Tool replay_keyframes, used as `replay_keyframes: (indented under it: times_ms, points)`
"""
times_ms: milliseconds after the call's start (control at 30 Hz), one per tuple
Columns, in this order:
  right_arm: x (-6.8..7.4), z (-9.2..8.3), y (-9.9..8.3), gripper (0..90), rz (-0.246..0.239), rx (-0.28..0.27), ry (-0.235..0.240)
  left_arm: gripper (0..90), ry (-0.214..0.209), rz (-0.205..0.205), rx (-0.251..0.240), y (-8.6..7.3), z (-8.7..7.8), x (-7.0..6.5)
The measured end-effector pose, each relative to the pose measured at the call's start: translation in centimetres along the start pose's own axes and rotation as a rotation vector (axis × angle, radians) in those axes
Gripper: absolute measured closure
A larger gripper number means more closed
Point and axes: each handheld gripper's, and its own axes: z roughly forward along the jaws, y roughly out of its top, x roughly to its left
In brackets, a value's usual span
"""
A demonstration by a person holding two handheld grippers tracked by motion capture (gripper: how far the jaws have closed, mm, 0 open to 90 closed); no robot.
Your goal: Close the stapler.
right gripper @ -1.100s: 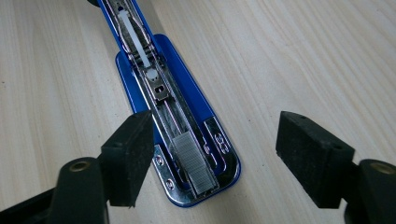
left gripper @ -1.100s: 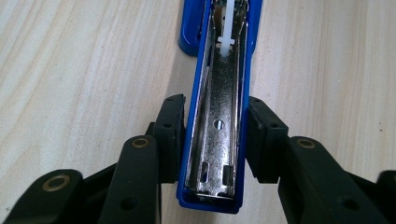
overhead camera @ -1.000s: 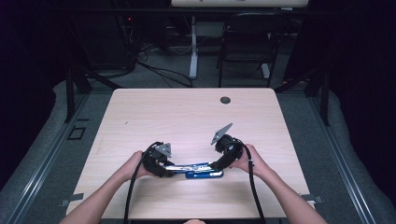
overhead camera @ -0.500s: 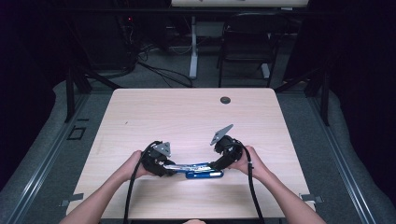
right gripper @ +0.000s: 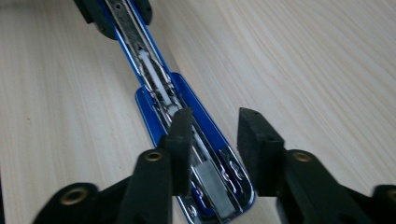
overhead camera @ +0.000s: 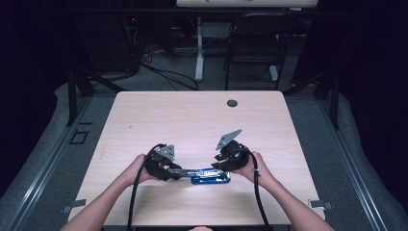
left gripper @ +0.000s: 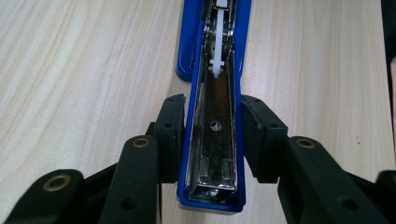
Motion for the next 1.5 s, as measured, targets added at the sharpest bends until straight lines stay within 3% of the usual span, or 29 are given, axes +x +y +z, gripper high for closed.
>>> replay_keyframes:
  times_ms: [33,200,367,700,767,833,1200,1233,1267,1300,1500]
  points:
    - [0.2,0.1,0.1,69.9,-0.01,0.0,0.006,62.0,-0.016,-0.002,-0.008,0.0,0.0,0.1]
    - [1.2,0.9,0.9,80.6,-0.041,-0.009,0.025,62.5,-0.018,-0.001,-0.015,0.2,-0.2,0.1]
    - [1.8,2.0,1.5,85.2,-0.051,-0.014,0.038,62.7,-0.019,-0.002,-0.002,0.5,-0.3,0.1]
    - [2.4,3.4,2.2,87.3,-0.068,-0.033,0.057,62.8,-0.015,0.006,0.027,1.1,-0.4,0.0]
    - [2.7,3.6,2.3,87.3,-0.07,-0.041,0.064,62.8,0.001,0.011,0.044,1.3,-0.5,-0.1]
    - [2.8,3.9,2.5,87.5,-0.07,-0.048,0.066,62.9,-0.015,0.008,0.036,1.3,-0.5,0.0]
    - [3.4,5.3,2.6,88.5,-0.072,-0.028,0.086,60.9,0.0,-0.004,0.033,1.5,-1.0,-0.3]
    - [3.4,5.3,2.6,88.5,-0.075,-0.021,0.085,61.1,0.004,-0.004,0.035,1.5,-1.1,-0.3]
    - [3.2,4.3,3.1,88.6,-0.115,0.12,0.045,61.7,0.003,-0.003,0.03,1.5,-1.1,-0.3]
    - [3.3,5.3,2.6,88.6,-0.071,-0.031,0.083,63.0,0.003,-0.001,0.025,1.6,-1.1,-0.4]
    - [3.2,5.1,2.5,88.5,-0.065,-0.035,0.083,64.1,0.006,0.027,0.027,2.5,-1.2,-0.6]
